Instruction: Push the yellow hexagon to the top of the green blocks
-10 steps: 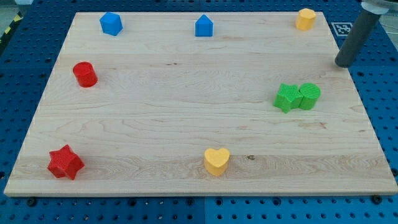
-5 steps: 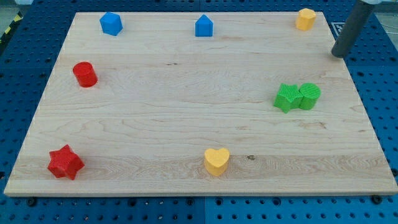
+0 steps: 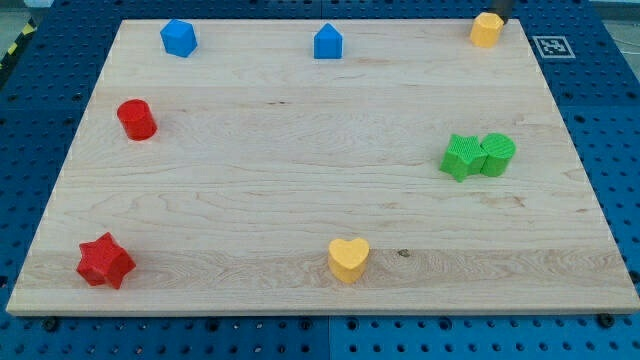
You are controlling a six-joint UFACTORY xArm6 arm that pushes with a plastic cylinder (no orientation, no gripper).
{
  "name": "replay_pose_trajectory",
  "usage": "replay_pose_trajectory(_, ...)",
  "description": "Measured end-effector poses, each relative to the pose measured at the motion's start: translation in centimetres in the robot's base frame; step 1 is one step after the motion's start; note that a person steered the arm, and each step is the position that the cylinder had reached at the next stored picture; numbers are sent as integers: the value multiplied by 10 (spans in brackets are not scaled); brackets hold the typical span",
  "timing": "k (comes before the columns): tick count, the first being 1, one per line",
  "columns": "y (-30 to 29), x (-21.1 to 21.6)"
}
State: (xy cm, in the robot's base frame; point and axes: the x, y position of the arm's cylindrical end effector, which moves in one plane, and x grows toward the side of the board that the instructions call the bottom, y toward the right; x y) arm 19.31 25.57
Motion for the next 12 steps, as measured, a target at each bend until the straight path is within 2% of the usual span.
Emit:
replay_pose_trajectory(1,0,24)
replay_pose_trajectory(4,-5,4)
replay_pose_trajectory(8,-22,51)
replay_pose_trajectory(12,-23,70)
